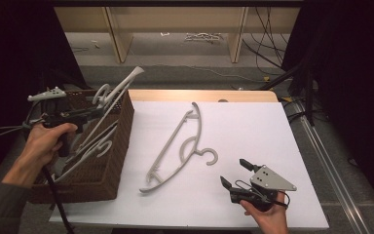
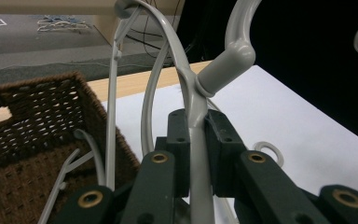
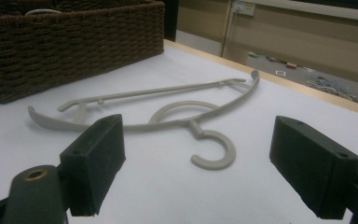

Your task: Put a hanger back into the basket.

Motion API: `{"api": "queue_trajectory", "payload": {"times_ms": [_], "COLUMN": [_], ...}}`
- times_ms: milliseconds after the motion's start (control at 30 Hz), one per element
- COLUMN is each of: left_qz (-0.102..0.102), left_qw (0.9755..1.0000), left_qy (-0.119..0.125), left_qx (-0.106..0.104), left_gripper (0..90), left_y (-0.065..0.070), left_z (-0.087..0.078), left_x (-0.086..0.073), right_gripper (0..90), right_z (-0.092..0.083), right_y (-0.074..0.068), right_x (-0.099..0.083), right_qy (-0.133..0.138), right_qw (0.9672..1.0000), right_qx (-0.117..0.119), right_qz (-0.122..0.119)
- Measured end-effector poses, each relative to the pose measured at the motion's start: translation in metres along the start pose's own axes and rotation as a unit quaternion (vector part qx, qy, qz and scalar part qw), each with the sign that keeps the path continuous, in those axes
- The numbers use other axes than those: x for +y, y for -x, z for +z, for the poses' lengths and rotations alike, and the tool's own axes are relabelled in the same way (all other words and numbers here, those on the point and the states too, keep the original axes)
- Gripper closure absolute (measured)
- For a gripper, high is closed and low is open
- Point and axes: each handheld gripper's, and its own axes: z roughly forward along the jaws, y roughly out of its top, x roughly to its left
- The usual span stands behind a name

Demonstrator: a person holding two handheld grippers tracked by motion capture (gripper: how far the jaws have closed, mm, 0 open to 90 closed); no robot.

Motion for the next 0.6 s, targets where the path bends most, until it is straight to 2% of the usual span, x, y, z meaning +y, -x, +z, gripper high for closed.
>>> {"api": "queue_trajectory", "payload": {"times_ms": [67,267,367,533,600], "left_qz": [0.006,0.018,0.032,0.037,0.041], "left_qw": [1.0,0.9997,0.9992,0.9988,0.9985], "left_qy": [-0.003,-0.005,-0.009,-0.02,-0.024], "left_qx": [0.004,0.013,0.021,0.024,0.027], "left_gripper": [80.5,80.5,80.5,80.5,80.5], "left_y": [-0.004,-0.014,-0.018,-0.025,-0.027], "left_z": [-0.002,-0.01,-0.012,-0.013,-0.013], "left_x": [-0.003,-0.008,-0.011,-0.019,-0.021], "right_gripper": [19.0,19.0,19.0,19.0,19.0], "right_z": [0.001,0.0,0.0,0.0,0.001], "right_y": [0.001,0.0,0.0,0.0,0.001], "right_x": [0.0,0.0,0.0,0.0,0.0], "right_qy": [0.005,-0.002,-0.001,-0.003,0.002], "right_qw": [1.0,1.0,1.0,1.0,1.0], "right_qx": [-0.003,0.001,0.001,0.001,-0.003], "right_qz": [-0.007,0.0,0.001,0.0,-0.008]}}
